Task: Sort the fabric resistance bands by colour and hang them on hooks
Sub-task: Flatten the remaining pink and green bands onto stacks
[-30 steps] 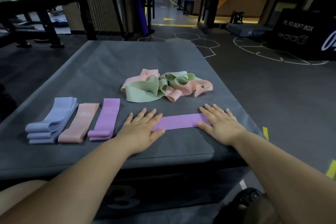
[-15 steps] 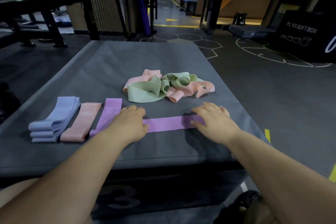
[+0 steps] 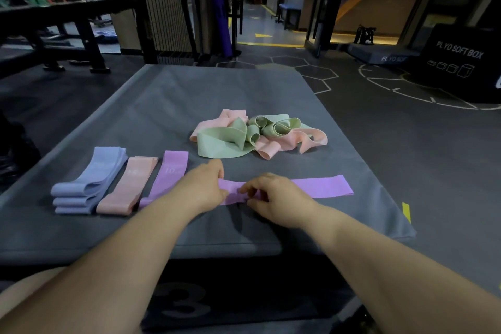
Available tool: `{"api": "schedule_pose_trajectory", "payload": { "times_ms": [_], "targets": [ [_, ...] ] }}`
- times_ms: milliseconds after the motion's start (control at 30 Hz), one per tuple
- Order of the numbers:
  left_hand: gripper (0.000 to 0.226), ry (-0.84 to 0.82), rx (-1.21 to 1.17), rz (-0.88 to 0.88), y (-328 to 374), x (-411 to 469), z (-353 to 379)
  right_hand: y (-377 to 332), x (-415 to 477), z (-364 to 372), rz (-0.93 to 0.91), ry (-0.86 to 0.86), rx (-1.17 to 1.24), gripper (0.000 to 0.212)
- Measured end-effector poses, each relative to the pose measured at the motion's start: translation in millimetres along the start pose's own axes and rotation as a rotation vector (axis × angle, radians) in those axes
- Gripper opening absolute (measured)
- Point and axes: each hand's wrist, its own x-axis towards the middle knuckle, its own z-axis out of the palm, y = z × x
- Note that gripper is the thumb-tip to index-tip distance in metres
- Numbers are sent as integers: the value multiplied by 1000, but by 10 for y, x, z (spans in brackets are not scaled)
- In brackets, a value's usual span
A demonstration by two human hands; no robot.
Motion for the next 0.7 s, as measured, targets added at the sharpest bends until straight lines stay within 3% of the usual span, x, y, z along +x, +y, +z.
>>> {"api": "schedule_pose_trajectory", "payload": {
  "times_ms": [133,233,333,433,500,567,700],
  "targets": [
    [31,-50,-443,-26,8,41,33,-32,66,1,18,14,29,27],
    [24,-28,-822,-78,78,41,58,-64,122,-7,86,26,133,24],
    [27,-38,-990,-99,127,12,54,-83,169,-2,208,41,260,36],
    [24,-83,-1106,-96,130,-5,40,-87,209,-4,267,90,278,28],
    [26,-95,-1087,-73,126,-12,33,-77,245,-4,308,114,257,12],
    [38,-98,-1028,-39,111,-13,36,-77,268,-15,367,128,277,11],
    [65,-2,-520,72,-27,19,71,-82,305,-38,484,139,539,10]
  ]
}}
